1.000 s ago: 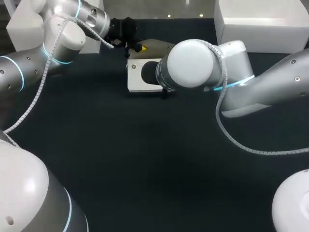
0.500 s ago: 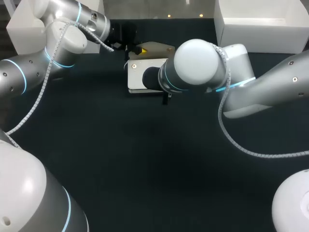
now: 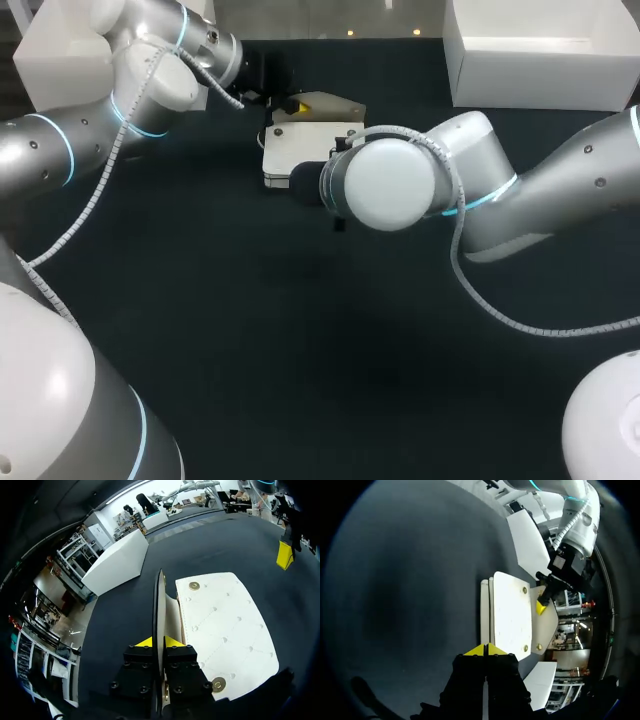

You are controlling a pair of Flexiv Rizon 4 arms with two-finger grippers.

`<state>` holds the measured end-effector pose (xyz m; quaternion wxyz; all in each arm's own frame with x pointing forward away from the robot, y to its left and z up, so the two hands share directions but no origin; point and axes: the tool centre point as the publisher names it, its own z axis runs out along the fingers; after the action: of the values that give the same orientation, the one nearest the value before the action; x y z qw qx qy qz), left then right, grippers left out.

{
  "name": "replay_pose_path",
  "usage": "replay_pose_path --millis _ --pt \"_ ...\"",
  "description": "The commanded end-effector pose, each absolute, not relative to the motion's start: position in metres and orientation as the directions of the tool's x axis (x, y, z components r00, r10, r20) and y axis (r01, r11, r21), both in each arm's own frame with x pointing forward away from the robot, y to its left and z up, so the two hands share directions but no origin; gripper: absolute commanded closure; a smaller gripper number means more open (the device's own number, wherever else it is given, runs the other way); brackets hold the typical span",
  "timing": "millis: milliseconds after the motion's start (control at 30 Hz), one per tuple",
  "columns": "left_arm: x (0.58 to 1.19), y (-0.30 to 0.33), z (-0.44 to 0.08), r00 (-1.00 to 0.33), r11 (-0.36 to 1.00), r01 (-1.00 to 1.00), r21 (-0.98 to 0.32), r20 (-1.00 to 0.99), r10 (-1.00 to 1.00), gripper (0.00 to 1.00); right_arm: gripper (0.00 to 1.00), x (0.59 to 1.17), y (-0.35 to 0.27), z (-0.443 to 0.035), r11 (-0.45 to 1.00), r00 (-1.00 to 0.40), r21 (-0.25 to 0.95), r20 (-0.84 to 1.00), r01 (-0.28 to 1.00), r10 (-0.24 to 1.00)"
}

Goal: Pick up the bag, open it, inspect its contents, close it, and place it on the opposite side

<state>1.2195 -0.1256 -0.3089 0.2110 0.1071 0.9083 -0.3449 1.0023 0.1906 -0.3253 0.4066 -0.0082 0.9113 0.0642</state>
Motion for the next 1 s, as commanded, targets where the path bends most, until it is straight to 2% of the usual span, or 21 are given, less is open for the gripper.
replay_pose_path --millis 33,133,400,1000 --pt "1.239 -0.131 -0.320 -0.898 0.726 0.345 -0.595 -0.434 0.071 1.00 0.73 1.005 0.193 -0.335 0.993 -0.641 0.101 -0.766 -0.067 0.034" --pt "1.236 -0.130 -0.324 -0.903 0.718 0.350 -0.601 -0.421 0.088 1.00 0.60 1.008 0.190 -0.338 0.993 -0.635 0.094 -0.772 -0.064 0.032" --pt "1.225 -0.126 -0.328 -0.913 0.710 0.348 -0.612 -0.394 0.108 1.00 0.58 1.022 0.185 -0.344 0.996 -0.627 0.074 -0.778 -0.056 0.023" --pt "1.212 -0.128 -0.331 -0.914 0.701 0.359 -0.616 -0.386 0.128 1.00 0.65 1.047 0.172 -0.361 0.997 -0.627 0.076 -0.778 -0.016 0.050"
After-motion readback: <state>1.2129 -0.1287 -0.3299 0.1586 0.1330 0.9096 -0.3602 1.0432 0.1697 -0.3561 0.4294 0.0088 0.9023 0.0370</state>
